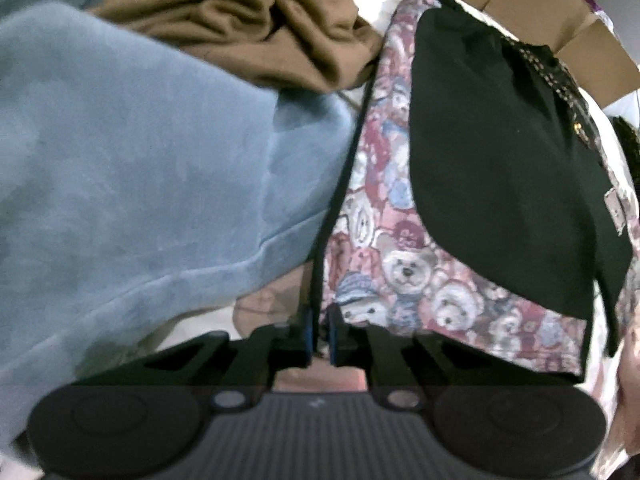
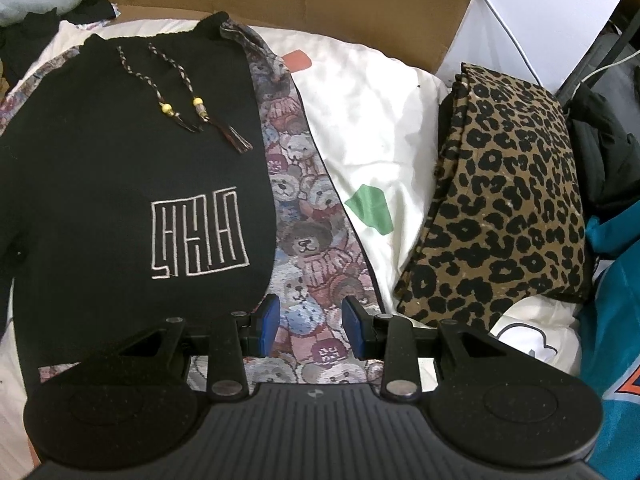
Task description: Fold clothes
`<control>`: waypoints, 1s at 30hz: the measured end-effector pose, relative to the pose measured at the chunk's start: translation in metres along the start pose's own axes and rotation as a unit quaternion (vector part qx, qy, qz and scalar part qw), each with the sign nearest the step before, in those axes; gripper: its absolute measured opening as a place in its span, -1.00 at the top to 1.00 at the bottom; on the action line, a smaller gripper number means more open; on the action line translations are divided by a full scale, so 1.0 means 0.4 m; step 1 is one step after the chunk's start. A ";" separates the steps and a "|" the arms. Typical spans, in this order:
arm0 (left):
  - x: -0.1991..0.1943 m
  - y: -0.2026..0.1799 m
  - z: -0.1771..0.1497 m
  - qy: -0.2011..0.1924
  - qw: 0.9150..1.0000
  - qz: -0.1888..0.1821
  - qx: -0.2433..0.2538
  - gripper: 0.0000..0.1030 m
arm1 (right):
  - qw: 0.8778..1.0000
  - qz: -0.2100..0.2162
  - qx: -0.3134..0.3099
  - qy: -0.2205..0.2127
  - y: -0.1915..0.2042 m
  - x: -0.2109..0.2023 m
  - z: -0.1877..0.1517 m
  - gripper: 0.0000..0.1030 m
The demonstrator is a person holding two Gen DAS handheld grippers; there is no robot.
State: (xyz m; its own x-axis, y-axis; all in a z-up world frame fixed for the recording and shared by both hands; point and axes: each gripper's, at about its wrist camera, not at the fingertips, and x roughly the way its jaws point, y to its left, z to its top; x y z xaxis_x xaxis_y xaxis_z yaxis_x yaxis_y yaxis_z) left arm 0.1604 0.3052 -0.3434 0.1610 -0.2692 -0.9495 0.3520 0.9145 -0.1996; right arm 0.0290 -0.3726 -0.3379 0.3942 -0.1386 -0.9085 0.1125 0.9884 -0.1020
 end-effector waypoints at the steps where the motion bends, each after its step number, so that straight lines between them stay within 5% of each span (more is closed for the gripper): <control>1: -0.015 -0.004 0.001 -0.001 1.000 0.000 -0.002 0.85 | 1.000 0.003 0.001 -0.002 0.001 -0.002 0.001 0.21; 13: -0.145 -0.050 0.074 -0.017 1.000 -0.021 -0.006 0.85 | 0.998 0.042 0.005 -0.037 0.026 -0.029 0.037 0.21; 20: -0.134 -0.180 0.125 0.003 1.000 -0.001 -0.021 0.85 | 0.996 0.069 -0.007 -0.057 0.051 -0.054 0.059 0.19; 30: -0.103 -0.318 0.190 0.026 0.999 -0.036 -0.004 0.85 | 0.987 0.135 -0.037 -0.082 0.159 -0.070 0.066 0.18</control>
State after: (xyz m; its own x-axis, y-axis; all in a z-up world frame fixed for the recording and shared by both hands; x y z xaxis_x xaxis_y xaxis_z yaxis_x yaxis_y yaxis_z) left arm 0.1791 0.1769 -0.2605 0.0865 -0.3188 -0.9439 0.3543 0.8953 -0.2699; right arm 0.0493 -0.3076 -0.3083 0.5437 0.1286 -0.8294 -0.0810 0.9916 0.1006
